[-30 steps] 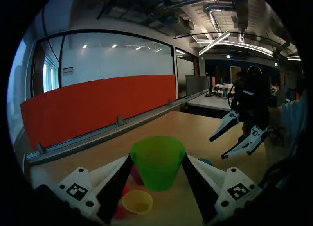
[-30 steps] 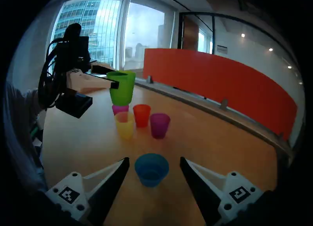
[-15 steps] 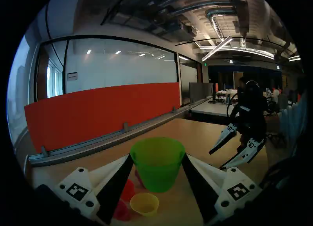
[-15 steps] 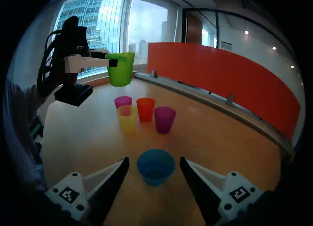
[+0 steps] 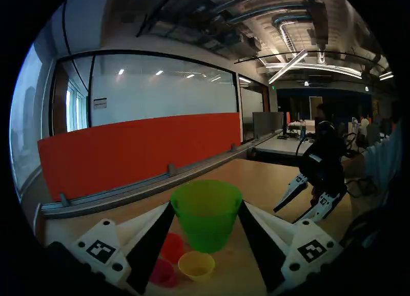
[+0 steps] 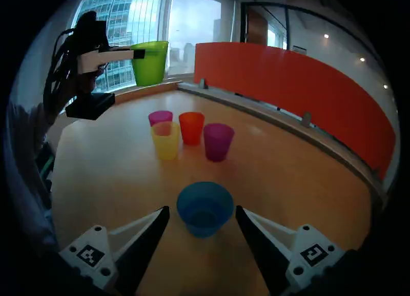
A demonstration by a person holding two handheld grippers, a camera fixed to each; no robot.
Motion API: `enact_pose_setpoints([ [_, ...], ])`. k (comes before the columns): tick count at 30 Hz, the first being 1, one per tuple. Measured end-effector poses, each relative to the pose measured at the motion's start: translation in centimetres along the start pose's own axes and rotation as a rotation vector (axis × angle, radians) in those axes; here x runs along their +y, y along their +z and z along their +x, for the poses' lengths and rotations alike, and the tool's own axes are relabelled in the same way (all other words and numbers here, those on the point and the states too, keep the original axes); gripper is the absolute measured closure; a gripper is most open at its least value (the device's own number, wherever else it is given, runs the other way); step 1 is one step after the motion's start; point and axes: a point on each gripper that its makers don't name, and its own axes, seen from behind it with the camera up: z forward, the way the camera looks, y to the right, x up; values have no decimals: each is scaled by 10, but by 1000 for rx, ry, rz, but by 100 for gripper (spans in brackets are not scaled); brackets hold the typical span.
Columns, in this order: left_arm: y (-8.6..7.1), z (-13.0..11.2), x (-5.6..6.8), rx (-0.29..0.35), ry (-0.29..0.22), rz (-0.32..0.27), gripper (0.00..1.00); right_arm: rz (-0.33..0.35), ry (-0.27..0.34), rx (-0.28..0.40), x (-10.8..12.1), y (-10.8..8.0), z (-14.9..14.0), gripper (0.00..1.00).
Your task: Pour water
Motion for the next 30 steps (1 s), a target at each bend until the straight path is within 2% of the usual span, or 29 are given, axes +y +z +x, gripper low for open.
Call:
enact_pose_setpoints([
  [9,-11,1,-1,4,8,7,13,-1,-12,-39,1,18,-17,0],
  [18,-20,1,-4,6,8,21,13,-5,-29,-46,1,37,-19,0],
  [25,-27,4,-7,9,5,31,12,-8,-34,-46,2,43,-18,0],
  [30,-32,2,-8,9,2,36,13,-17,-36,-43,3,45,-18,5],
])
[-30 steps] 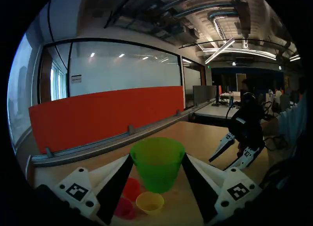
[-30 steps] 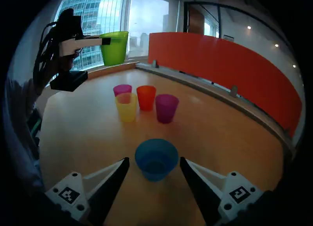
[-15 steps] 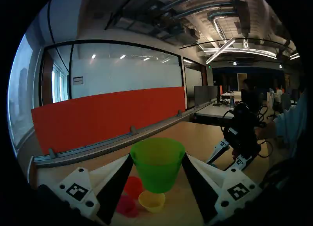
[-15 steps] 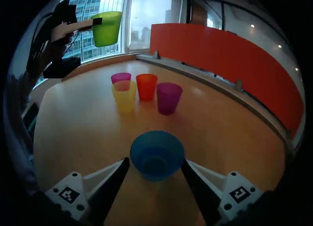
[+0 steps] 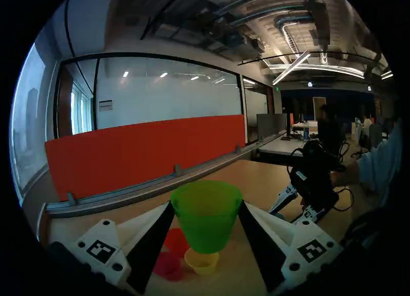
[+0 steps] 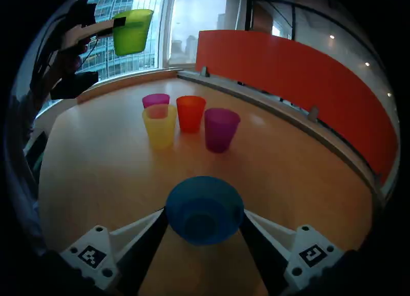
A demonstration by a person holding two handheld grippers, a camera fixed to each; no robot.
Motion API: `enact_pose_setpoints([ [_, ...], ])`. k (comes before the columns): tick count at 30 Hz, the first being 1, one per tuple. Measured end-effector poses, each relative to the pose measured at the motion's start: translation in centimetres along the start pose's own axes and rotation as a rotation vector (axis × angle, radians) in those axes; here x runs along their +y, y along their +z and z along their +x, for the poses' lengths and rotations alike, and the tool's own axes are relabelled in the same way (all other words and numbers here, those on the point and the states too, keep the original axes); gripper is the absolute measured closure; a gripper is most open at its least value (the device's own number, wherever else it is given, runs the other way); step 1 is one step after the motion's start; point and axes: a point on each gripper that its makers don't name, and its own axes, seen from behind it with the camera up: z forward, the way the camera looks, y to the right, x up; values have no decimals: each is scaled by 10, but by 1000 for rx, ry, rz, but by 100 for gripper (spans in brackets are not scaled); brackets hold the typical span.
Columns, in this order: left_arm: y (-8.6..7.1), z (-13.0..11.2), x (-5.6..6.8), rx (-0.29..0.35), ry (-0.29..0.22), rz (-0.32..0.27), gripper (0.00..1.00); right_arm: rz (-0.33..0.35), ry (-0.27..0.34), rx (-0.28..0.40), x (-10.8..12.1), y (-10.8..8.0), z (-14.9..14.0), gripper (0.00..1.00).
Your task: Pour water
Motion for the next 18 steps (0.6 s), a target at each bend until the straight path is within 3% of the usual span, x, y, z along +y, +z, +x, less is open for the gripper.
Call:
enact_pose_setpoints([
  [18,-13,-12,-3,-13,-8,24,12,-14,31,70,6,-6,17,10],
])
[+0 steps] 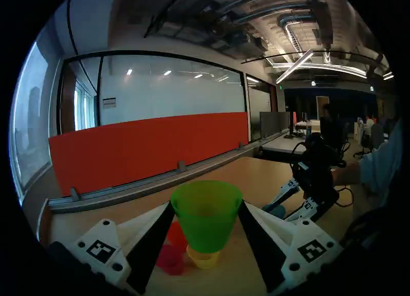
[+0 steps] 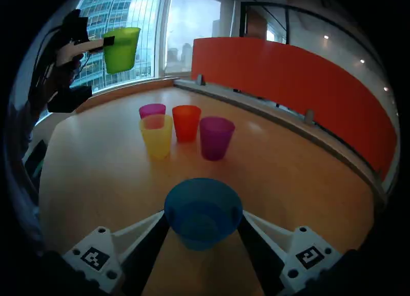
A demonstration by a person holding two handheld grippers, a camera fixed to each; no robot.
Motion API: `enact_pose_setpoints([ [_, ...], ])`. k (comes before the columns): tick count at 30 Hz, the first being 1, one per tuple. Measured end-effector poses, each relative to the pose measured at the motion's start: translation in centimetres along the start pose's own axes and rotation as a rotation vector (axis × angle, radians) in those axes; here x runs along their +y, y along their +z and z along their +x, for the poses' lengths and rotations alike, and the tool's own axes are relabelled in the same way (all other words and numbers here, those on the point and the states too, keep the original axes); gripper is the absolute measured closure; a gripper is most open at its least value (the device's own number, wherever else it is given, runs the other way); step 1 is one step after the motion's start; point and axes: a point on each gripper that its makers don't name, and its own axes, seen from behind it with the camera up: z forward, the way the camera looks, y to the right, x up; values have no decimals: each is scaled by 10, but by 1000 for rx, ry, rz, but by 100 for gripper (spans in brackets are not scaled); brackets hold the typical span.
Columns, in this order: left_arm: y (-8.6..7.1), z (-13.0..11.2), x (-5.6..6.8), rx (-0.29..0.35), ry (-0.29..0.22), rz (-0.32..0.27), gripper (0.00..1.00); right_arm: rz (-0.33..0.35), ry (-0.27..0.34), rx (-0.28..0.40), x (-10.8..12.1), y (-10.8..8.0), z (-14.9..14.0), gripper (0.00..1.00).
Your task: Pour water
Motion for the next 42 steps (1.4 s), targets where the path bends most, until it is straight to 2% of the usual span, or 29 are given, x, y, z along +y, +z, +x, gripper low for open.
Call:
enact_pose_setpoints([
  [12,-8,-3,-3,12,-19,13,12,1,-4,107,-4,-22,49,10],
  [24,-12,0,4,34,-17,-5,13,6,-27,226,-13,-42,96,10],
  [42,-11,-2,13,35,-16,-32,12,-4,-9,394,-8,-63,157,10],
])
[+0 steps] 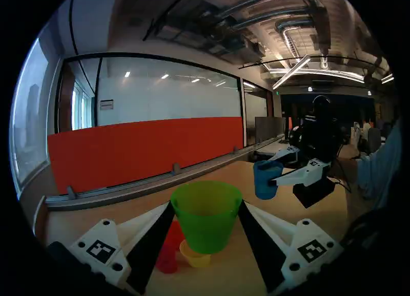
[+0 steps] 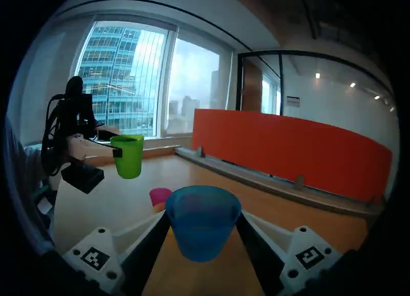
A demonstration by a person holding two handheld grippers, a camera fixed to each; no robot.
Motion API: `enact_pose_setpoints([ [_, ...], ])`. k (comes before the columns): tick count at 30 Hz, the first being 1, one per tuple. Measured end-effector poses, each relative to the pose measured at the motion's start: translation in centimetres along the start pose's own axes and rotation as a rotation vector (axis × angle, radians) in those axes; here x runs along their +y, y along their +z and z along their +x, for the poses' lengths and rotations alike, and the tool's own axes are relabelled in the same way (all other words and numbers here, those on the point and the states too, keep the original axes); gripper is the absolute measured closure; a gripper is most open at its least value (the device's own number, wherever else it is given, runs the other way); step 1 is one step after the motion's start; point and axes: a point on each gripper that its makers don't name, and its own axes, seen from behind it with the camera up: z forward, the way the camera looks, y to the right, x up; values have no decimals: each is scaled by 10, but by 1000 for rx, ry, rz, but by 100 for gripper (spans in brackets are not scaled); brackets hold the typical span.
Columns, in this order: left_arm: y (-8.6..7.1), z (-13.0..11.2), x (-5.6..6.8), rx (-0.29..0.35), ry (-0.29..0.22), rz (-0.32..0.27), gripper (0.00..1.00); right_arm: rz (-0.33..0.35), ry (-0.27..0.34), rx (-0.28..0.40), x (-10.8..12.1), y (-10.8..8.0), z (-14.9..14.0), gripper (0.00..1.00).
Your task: Pour water
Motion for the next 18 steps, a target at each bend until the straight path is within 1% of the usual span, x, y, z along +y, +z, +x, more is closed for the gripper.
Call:
enact_pose_setpoints([
  [6,-1,-2,-1,-1,-1,0,12,6,-3,34,1,2,17,10],
  [12,-1,-4,-1,-2,-2,-3,13,16,-26,48,-1,3,26,10],
  [18,1,-7,6,1,-8,-19,12,21,-53,57,-1,4,37,10],
])
